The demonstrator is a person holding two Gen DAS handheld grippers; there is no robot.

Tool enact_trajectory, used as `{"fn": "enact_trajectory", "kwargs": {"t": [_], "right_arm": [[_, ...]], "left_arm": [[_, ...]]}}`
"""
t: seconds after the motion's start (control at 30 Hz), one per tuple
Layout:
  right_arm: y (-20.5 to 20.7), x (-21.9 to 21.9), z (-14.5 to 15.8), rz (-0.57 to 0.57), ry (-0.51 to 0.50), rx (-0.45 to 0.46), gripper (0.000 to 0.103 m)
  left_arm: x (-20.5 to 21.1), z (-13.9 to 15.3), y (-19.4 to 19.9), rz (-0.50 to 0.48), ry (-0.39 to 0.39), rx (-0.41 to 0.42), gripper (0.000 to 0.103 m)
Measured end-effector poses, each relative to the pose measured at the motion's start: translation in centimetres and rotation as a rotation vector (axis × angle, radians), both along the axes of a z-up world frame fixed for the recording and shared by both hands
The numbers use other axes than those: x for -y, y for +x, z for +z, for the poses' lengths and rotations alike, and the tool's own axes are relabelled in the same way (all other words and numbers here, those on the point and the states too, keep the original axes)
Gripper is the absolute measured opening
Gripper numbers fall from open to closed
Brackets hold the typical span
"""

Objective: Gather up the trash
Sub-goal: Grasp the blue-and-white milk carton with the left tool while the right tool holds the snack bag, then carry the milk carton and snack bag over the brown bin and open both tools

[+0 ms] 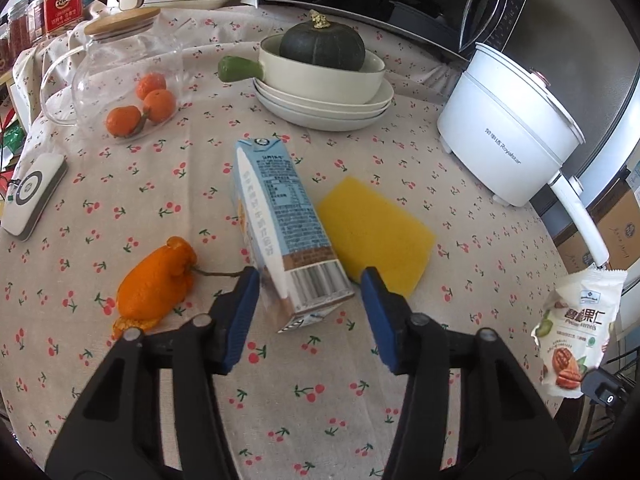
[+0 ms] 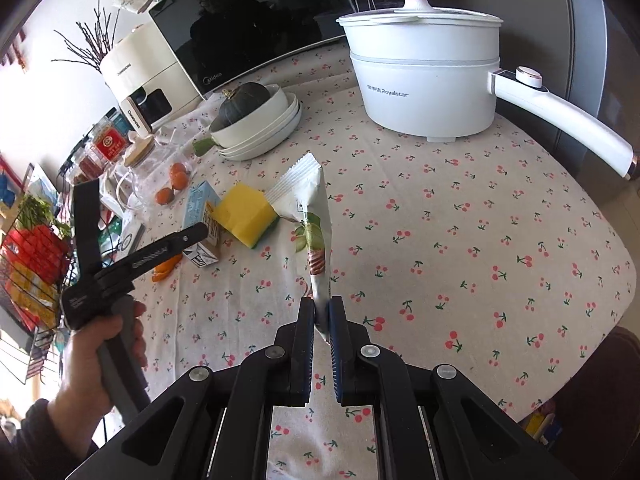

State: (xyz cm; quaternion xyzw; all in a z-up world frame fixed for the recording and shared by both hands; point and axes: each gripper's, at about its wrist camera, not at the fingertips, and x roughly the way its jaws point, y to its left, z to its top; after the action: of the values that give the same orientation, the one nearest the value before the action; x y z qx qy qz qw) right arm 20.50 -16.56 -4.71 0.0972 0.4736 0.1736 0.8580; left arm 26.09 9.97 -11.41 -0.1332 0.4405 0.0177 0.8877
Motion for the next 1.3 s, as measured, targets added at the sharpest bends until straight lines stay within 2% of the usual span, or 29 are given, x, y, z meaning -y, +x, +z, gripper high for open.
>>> {"fn": "enact_trajectory", "kwargs": {"t": [0.2,0.53,0.97,1.2,1.3], "right_arm": [[-1.2,2.4,0.4,-0.007,-0.018,0.000,0.008],[-3.6,7.0,1.9,-0.055,0.058,-0.015,0.008],[-7.8,10.1,3.4,-0.073,0.079,0.021,0.008],[-9.8,12.7,3.4,-0.098,0.054,0.032,0.008],[-10.7,14.4,3.2,-0.122,0.048,0.033,0.008]], "left_arm": [[-0.1,0.6,-1.3,0.021,-0.008,0.011,0.049],[-0.5,3.2,-5.7,-0.012,-0.092,0.023,0.047],[1.4,7.3,-10.5,-0.188,-0.160,0.071,0.042],[5.8,8.2,-11.4,-0.309,-0.083,0.092,0.041],[7.4,8.6,-11.5,-0.351,-0.077,0.101,0.041]]}}
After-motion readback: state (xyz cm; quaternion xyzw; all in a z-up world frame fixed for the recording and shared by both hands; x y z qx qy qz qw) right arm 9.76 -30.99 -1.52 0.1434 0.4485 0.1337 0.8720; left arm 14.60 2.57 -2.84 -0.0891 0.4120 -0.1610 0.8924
